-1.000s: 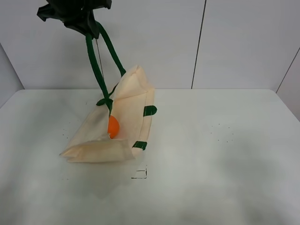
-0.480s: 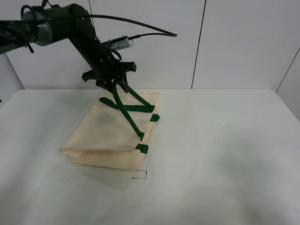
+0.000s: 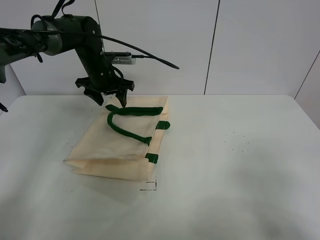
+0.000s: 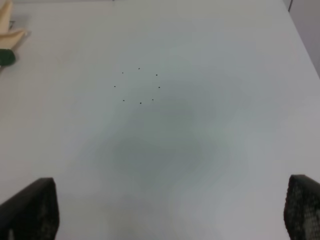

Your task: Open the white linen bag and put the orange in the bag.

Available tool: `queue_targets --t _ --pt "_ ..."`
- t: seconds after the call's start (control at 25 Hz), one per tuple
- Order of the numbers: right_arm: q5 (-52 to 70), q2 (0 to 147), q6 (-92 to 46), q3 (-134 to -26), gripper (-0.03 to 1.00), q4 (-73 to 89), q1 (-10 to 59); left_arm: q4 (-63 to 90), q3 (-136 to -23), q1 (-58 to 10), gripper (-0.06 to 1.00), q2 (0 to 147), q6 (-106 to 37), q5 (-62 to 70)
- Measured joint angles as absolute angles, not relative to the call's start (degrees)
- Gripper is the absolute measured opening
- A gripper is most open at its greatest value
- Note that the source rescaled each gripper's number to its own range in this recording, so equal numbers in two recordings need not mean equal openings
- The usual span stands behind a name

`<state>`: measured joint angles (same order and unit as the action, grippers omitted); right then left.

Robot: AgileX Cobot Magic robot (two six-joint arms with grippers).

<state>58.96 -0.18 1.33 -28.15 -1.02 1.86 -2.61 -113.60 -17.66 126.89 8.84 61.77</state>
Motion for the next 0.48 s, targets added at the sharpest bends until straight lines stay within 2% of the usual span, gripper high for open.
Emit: queue_targets --t 0.24,0.48 --pt "58.96 -0.18 1.33 -28.15 1.0 -1.02 1.86 -3.06 -113.6 -12.97 0.98 126.89 9.2 62.53" --pt "58.96 -0.18 1.33 -28.15 1.0 -1.02 1.86 -3.68 -113.6 -4.62 0.98 126.89 8.59 64.14"
